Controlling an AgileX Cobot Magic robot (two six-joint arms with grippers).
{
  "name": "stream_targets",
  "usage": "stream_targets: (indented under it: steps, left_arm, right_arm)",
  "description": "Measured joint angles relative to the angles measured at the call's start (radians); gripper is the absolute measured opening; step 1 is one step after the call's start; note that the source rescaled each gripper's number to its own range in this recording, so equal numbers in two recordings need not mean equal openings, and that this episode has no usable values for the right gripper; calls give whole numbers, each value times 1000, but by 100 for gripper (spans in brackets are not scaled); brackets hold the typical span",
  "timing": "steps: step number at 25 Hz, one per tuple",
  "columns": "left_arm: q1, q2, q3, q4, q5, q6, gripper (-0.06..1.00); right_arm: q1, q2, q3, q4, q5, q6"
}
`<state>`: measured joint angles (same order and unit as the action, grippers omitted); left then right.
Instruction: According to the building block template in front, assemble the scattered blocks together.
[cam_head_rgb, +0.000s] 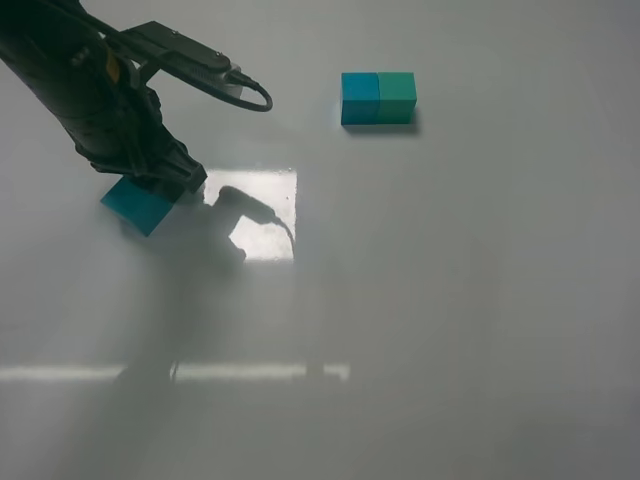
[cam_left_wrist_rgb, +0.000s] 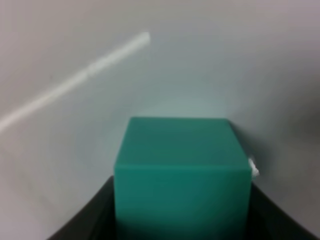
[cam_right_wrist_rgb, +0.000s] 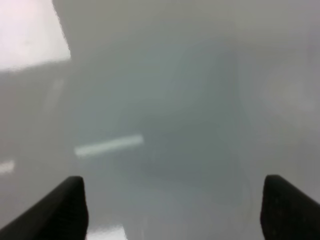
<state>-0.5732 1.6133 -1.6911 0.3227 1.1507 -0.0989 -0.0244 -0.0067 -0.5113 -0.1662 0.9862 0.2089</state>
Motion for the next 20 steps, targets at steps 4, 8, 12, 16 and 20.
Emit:
stream_targets:
  steps: [4, 8, 12, 16, 20]
  left_arm:
    - [0, 0, 2, -2, 18, 0, 15]
    - [1, 0, 2, -3, 21, -2, 44]
    - [1, 0, 2, -10, 34, -4, 51]
    - [2, 0, 2, -21, 40, -2, 52]
    - [2, 0, 2, -22, 40, -1, 51]
  right_arm:
    - [0, 0, 0, 0, 0, 1]
    - [0, 0, 0, 0, 0, 1]
    - [0, 0, 0, 0, 0, 1]
    - [0, 0, 0, 0, 0, 1]
    - [0, 0, 0, 0, 0, 1]
